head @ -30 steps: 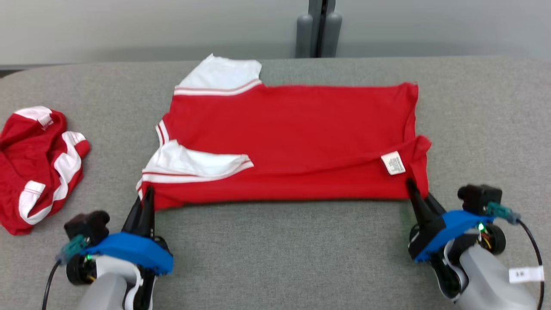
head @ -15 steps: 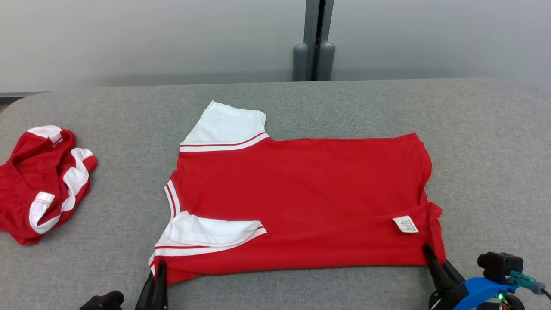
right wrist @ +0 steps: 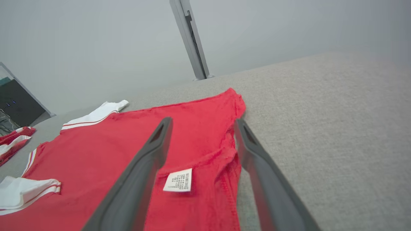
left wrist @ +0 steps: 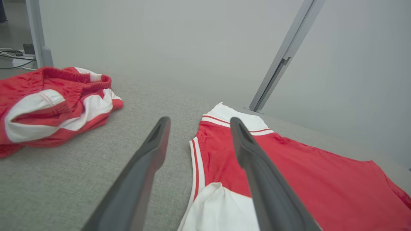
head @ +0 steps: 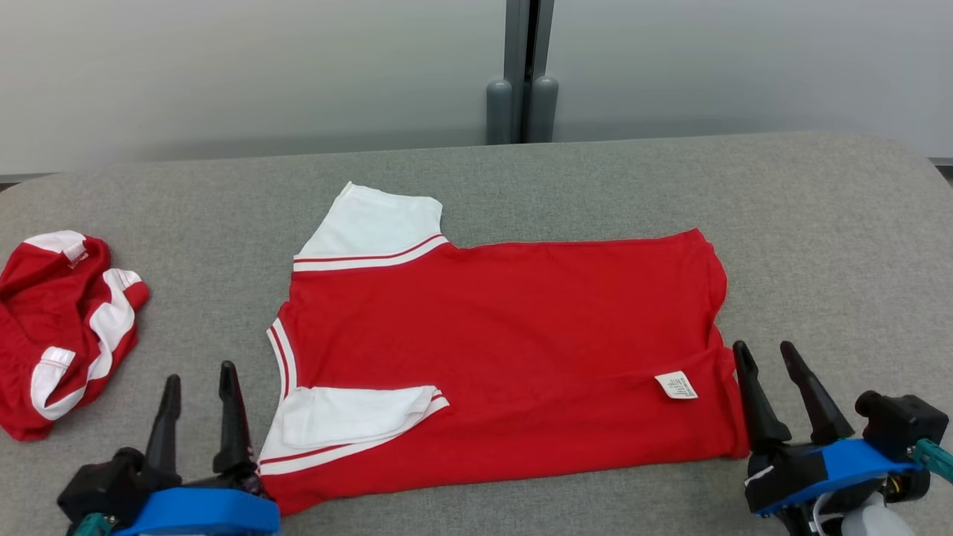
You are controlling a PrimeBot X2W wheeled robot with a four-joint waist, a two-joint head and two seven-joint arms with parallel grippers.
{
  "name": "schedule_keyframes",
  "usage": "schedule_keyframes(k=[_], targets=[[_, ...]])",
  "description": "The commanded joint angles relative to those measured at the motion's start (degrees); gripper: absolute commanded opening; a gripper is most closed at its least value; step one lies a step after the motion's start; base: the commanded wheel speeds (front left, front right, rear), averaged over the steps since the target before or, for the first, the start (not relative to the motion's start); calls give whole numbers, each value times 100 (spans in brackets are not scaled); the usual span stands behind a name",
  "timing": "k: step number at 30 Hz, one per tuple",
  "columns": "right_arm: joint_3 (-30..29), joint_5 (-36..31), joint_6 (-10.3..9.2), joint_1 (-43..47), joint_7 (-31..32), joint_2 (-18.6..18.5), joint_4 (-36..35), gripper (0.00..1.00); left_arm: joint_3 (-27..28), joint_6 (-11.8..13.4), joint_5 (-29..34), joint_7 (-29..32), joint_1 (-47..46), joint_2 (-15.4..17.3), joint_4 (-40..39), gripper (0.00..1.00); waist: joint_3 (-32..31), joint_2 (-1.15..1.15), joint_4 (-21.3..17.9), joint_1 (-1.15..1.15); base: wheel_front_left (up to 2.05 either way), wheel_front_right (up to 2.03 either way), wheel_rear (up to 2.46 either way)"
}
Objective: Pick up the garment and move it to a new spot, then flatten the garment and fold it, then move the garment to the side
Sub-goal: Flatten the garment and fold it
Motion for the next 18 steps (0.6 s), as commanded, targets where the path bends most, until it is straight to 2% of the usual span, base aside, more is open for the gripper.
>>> schedule_keyframes(k=[1,8,14,18], targets=[[-27,-54,1,-55,-47,42,-80,100,96,-34,84,-22,-62,-21,-76,100,0,0,-12,0,0,0,0],[-113,-519,1,-146,-176,324,-667,100,623,-133,976,-22,-50,-125,-431,100,26,0,-27,0,0,0,0],[-154,-975,1,-8,-178,494,-1037,100,677,-238,1577,-21,-102,-145,-385,100,15,0,41,0,0,0,0],[-202,-1264,1,179,-179,591,-1102,100,713,-301,1728,-20,-116,-194,-286,100,-38,0,101,0,0,0,0]])
